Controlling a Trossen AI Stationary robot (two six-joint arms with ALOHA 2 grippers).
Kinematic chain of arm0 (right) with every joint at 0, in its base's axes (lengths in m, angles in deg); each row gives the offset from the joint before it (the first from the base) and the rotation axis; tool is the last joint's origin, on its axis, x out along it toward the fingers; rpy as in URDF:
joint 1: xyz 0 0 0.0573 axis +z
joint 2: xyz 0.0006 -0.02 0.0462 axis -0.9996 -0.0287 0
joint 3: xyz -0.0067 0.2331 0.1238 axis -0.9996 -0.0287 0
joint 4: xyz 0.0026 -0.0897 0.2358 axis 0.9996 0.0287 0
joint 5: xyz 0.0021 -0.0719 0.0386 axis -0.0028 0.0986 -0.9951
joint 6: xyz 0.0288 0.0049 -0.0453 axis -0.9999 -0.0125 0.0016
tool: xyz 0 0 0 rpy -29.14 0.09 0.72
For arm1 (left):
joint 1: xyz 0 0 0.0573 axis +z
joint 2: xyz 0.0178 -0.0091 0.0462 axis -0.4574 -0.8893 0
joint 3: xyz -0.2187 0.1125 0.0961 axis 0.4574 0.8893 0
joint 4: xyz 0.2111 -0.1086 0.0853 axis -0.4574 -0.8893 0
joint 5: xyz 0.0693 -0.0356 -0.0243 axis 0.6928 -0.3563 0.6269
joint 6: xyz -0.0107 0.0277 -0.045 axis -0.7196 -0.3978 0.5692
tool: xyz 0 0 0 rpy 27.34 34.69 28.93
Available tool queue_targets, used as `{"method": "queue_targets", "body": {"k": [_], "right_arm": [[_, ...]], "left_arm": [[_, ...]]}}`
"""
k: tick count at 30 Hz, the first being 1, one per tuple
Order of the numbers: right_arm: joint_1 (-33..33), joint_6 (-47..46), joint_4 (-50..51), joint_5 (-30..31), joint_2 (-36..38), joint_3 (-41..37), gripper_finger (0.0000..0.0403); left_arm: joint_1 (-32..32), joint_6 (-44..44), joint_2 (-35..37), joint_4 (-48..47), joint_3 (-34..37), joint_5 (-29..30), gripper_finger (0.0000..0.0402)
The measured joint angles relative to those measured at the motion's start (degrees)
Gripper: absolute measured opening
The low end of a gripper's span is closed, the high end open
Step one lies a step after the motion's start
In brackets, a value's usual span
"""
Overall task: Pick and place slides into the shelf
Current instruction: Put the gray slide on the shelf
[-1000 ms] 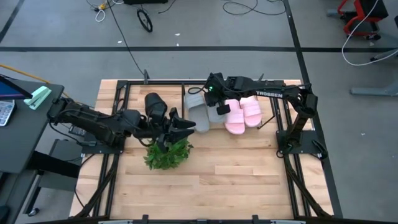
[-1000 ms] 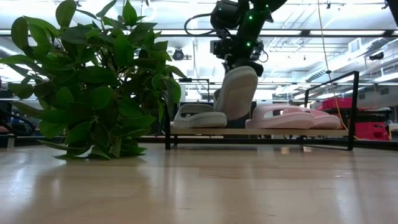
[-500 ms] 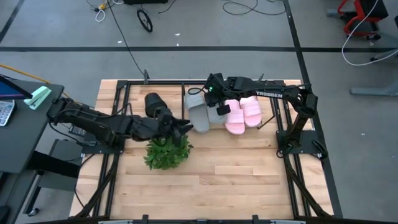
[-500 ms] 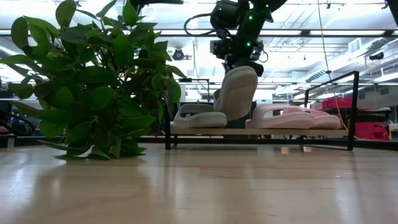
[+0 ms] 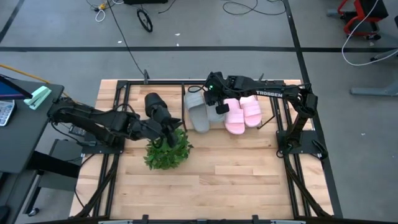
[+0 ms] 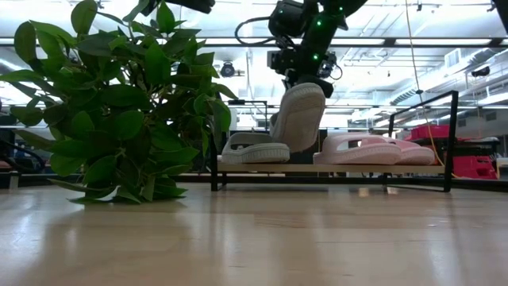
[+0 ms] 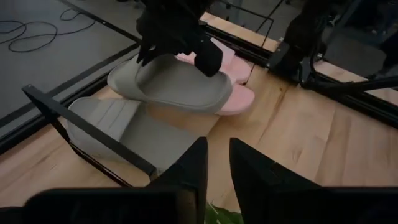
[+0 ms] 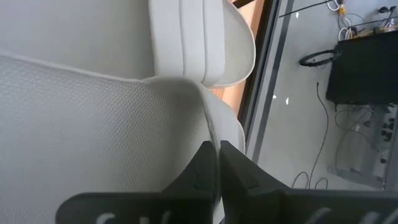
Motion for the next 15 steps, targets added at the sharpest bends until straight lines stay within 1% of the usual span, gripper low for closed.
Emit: {"method": "queue_targets", "body": {"k": [7,15], "right_arm": [[-0.8,-0.2,-0.4,-1.2,0.0,0.0,0.0007],[-1.5,-0.4,-0.8,-2.2,0.0,0.0,0.0007]], "left_arm": [[0.0,-0.3,-0.9,-2.5,0.0,-0.1,0.007],[0.0,-0.4,-2.6,-2.2,0.0,-0.2,0.0067]]}}
